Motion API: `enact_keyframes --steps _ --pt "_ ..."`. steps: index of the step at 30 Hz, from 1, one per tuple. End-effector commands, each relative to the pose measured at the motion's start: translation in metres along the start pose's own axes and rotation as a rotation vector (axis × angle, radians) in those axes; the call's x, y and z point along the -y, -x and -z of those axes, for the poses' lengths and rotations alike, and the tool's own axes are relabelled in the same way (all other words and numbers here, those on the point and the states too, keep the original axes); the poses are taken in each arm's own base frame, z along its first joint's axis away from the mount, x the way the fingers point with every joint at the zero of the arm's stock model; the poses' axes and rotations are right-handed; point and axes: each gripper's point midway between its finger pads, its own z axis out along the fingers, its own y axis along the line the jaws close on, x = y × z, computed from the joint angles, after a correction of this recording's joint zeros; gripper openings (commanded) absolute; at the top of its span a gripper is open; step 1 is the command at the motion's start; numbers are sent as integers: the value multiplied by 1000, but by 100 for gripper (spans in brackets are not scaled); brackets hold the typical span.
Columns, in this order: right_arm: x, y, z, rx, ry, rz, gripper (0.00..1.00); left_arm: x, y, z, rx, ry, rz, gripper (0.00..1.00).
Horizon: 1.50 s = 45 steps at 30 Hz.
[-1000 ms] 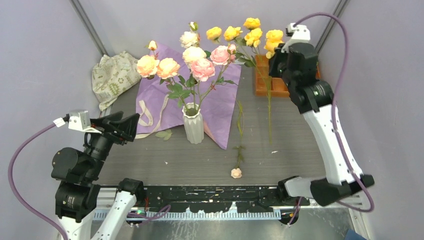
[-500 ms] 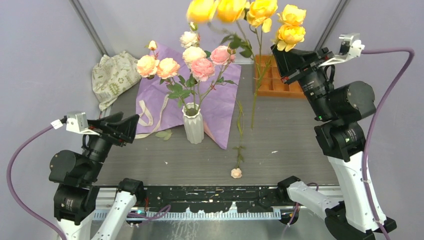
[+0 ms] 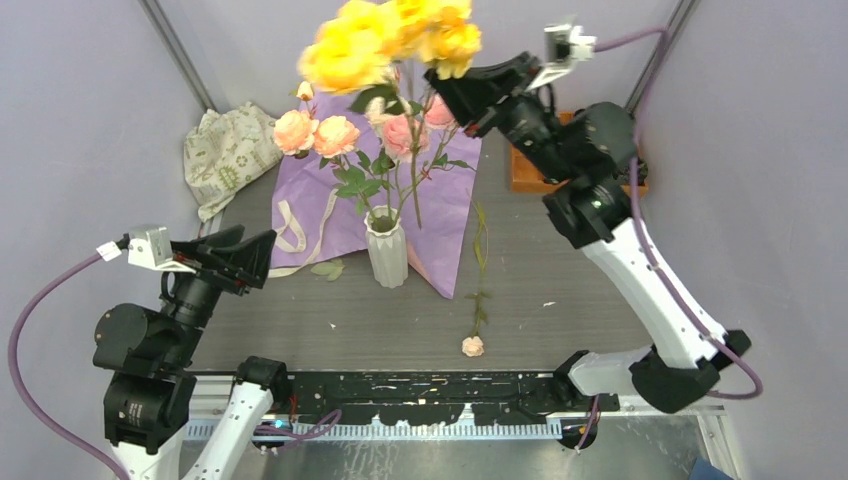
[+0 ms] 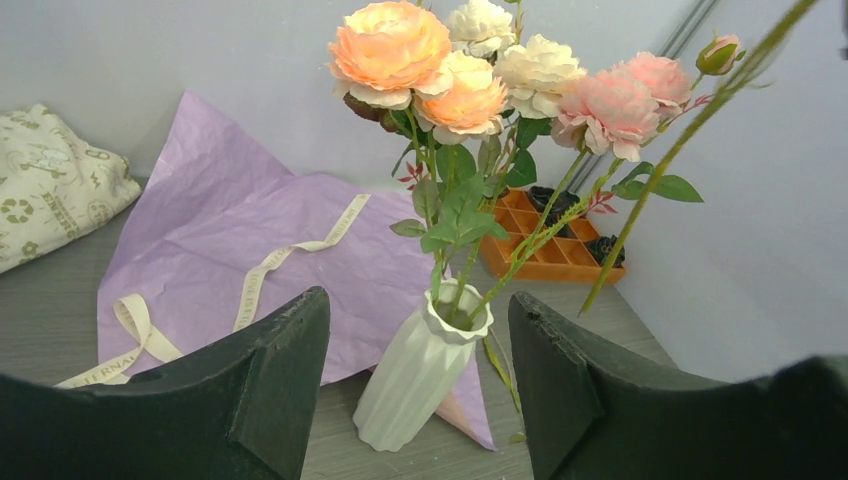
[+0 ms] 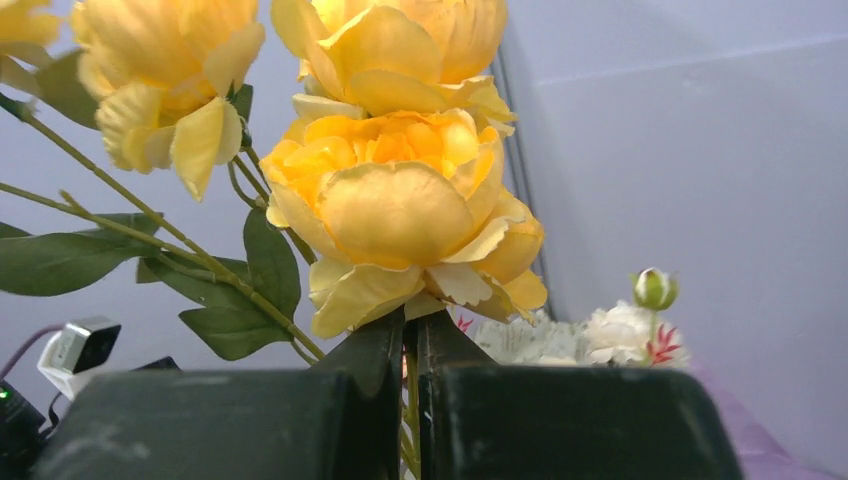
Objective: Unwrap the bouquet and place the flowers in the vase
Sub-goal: Insert the fake flower into the vase.
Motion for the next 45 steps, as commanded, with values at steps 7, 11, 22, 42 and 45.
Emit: enact_keyframes --steps 7,11,22,42,45 --pt "-18 -2 -33 97 98 13 1 5 24 16 60 2 -57 67" --pt "-26 -2 -46 114 152 -23 1 3 25 17 60 16 -73 67" --pt "-22 -39 -62 123 216 -64 1 -7 22 22 52 58 -117 67" --pt "2 -111 -36 25 170 -100 1 -11 12 16 28 65 -122 67" --pt "1 -118 -30 -3 175 -119 1 -11 13 17 29 65 -120 67"
